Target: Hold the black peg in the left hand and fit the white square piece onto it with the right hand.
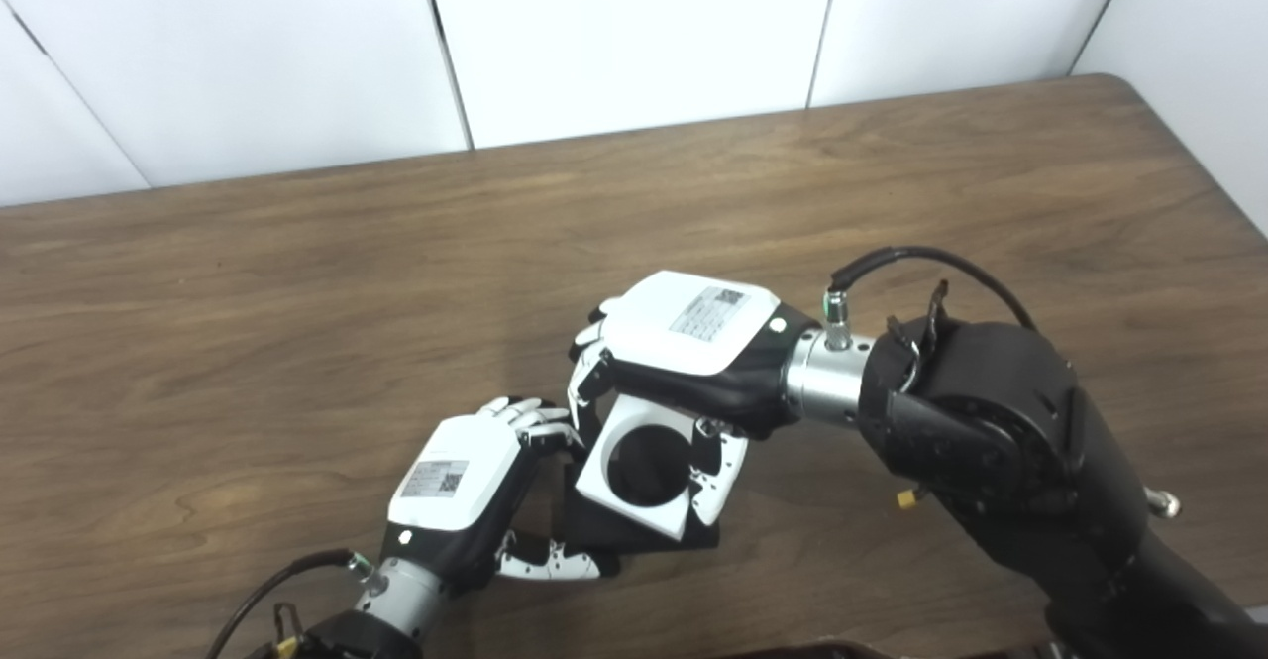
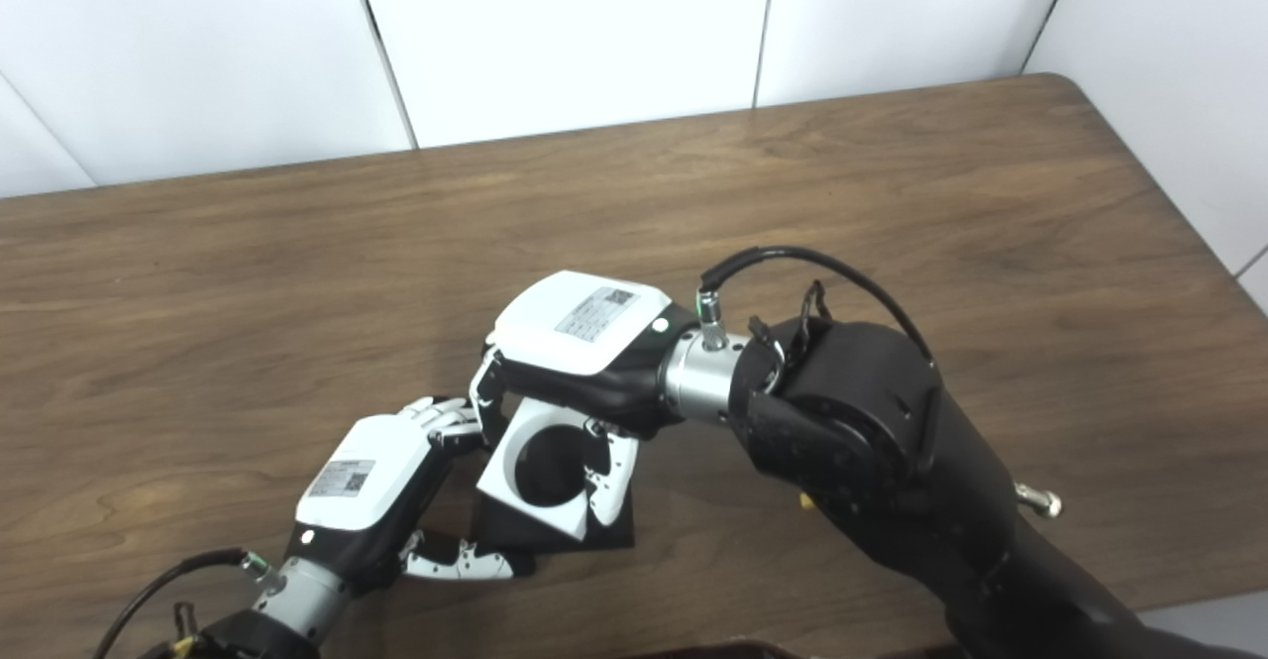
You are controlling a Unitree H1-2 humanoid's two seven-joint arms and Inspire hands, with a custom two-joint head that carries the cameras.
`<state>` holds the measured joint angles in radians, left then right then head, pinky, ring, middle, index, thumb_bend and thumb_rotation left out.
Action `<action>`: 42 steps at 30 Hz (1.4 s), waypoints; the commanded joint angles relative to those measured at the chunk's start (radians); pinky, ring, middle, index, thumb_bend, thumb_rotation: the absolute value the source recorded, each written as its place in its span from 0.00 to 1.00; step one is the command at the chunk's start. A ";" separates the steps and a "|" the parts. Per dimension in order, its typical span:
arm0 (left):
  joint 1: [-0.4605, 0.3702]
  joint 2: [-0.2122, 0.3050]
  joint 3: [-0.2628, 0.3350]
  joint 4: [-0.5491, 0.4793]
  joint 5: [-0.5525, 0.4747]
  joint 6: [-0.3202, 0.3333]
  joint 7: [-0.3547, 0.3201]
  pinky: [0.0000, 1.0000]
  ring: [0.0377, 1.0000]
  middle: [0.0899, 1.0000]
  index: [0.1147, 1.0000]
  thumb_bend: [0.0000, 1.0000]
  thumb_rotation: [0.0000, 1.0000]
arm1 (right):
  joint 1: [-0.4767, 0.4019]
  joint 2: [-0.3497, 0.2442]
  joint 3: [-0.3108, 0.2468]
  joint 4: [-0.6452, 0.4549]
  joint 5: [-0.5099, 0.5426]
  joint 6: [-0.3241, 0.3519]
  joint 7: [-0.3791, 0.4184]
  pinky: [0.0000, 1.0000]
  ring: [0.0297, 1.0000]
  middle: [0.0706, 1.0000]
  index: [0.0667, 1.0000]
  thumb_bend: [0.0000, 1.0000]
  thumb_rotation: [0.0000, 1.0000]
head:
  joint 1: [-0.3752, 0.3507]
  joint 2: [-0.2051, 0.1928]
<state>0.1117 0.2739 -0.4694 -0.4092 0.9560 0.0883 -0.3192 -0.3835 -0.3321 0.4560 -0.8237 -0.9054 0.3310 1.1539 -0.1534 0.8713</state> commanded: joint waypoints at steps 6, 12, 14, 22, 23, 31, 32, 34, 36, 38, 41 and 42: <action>0.019 0.002 -0.020 0.011 0.030 0.003 -0.049 0.90 0.86 0.78 0.42 0.51 0.05 | -0.012 -0.012 -0.015 0.038 -0.001 -0.039 0.001 0.91 0.86 0.72 0.45 0.52 0.13 | 0.001 0.000; 0.019 0.002 -0.020 0.010 0.032 0.002 -0.049 0.91 0.86 0.79 0.42 0.51 0.05 | -0.014 -0.024 -0.030 0.066 0.008 -0.043 -0.005 0.90 0.87 0.73 0.45 0.52 0.13 | 0.001 0.001; 0.020 0.002 -0.021 0.012 0.030 -0.001 -0.047 0.90 0.86 0.78 0.42 0.50 0.05 | -0.015 -0.027 -0.036 0.073 0.007 -0.042 -0.009 0.90 0.88 0.73 0.45 0.52 0.13 | 0.003 0.002; 0.021 0.002 -0.020 0.011 0.032 -0.001 -0.048 0.91 0.86 0.79 0.42 0.50 0.05 | -0.010 -0.046 -0.054 0.103 0.024 -0.055 -0.035 0.88 0.87 0.73 0.45 0.52 0.13 | 0.003 0.002; 0.021 0.002 -0.019 0.014 0.030 -0.005 -0.042 0.91 0.85 0.78 0.42 0.51 0.05 | -0.006 -0.047 -0.055 0.105 0.025 -0.058 -0.043 0.88 0.87 0.73 0.45 0.52 0.13 | 0.003 0.002; 0.017 0.001 -0.016 0.017 0.033 -0.001 -0.049 0.91 0.86 0.79 0.42 0.51 0.05 | -0.011 -0.026 -0.050 0.078 -0.010 -0.039 -0.016 0.93 0.90 0.81 0.75 0.98 0.29 | 0.002 0.003; 0.017 0.000 -0.016 0.016 0.033 0.000 -0.050 0.91 0.86 0.79 0.42 0.51 0.05 | -0.015 -0.023 -0.050 0.074 -0.018 -0.038 -0.006 0.95 0.91 0.83 0.77 1.00 0.33 | 0.002 0.003; 0.017 0.000 -0.015 0.016 0.033 0.002 -0.053 0.91 0.86 0.79 0.42 0.51 0.05 | -0.025 -0.017 -0.049 0.064 -0.031 -0.038 0.010 0.95 0.92 0.83 0.77 1.00 0.35 | 0.002 0.003; 0.017 0.001 -0.015 0.015 0.033 0.001 -0.053 0.92 0.86 0.79 0.42 0.50 0.05 | -0.037 -0.012 -0.048 0.050 -0.040 -0.031 0.034 0.96 0.93 0.84 0.79 1.00 0.37 | 0.002 0.004; 0.017 0.001 -0.015 0.015 0.033 -0.001 -0.052 0.91 0.86 0.78 0.42 0.51 0.05 | -0.050 -0.011 -0.047 0.041 -0.041 -0.023 0.056 0.97 0.94 0.85 0.79 1.00 0.40 | 0.002 0.004; 0.017 0.002 -0.014 0.016 0.036 0.001 -0.054 0.92 0.86 0.78 0.42 0.51 0.05 | -0.081 -0.016 -0.046 0.022 -0.025 0.000 0.091 1.00 0.95 0.87 0.78 1.00 0.48 | 0.002 0.004; 0.017 0.002 -0.014 0.016 0.036 0.002 -0.056 0.92 0.86 0.78 0.42 0.51 0.05 | -0.089 -0.017 -0.047 0.017 -0.021 0.005 0.095 1.00 0.95 0.87 0.77 1.00 0.50 | 0.002 0.004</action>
<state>0.1159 0.2609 -0.4710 -0.4126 0.9726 0.0882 -0.3224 -0.4228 -0.3469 0.4216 -0.7789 -0.9279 0.3116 1.1592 -0.1503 0.8744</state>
